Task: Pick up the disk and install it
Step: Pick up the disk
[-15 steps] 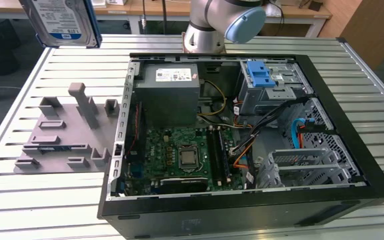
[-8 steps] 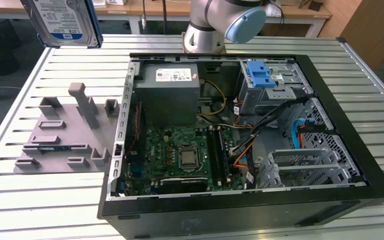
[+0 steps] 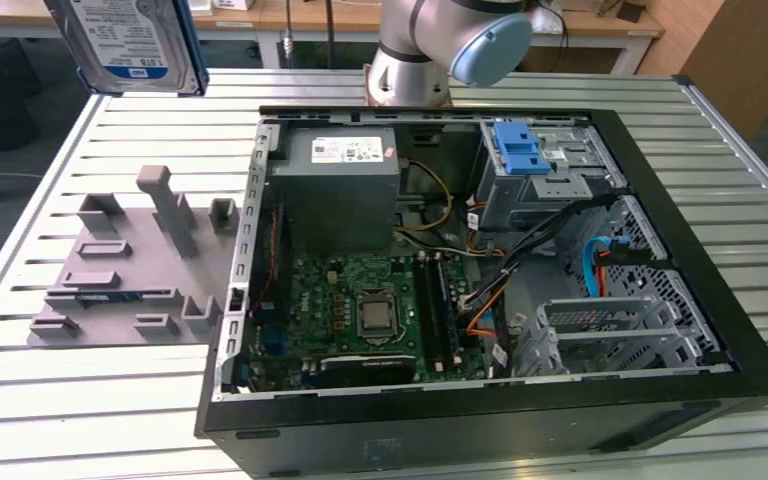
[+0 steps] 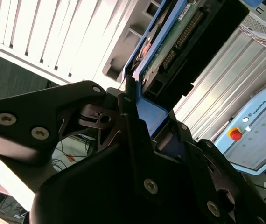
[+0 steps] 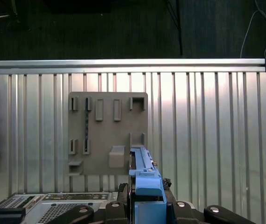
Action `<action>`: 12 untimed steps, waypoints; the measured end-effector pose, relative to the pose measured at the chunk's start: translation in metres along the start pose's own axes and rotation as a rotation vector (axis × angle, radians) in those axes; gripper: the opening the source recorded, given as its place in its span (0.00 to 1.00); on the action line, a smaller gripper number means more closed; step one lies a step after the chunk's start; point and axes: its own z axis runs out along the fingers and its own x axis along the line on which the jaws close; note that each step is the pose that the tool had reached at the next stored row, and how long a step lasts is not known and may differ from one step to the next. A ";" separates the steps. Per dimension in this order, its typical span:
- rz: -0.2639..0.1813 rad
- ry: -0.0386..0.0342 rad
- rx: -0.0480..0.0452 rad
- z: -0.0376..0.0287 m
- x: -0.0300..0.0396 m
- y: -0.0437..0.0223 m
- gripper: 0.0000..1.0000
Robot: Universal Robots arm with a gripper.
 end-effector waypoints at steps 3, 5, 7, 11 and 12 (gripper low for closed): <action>0.000 0.0000 0.0000 -0.0001 -0.0001 -0.0028 0.36; 0.000 0.0000 0.0000 -0.0001 -0.0002 -0.0043 0.36; 0.000 0.0000 0.0000 -0.0001 -0.0002 -0.0051 0.36; 0.000 0.0000 -0.0001 -0.0001 -0.0002 -0.0064 0.36; 0.000 0.0001 -0.0001 -0.0002 -0.0003 -0.0067 0.36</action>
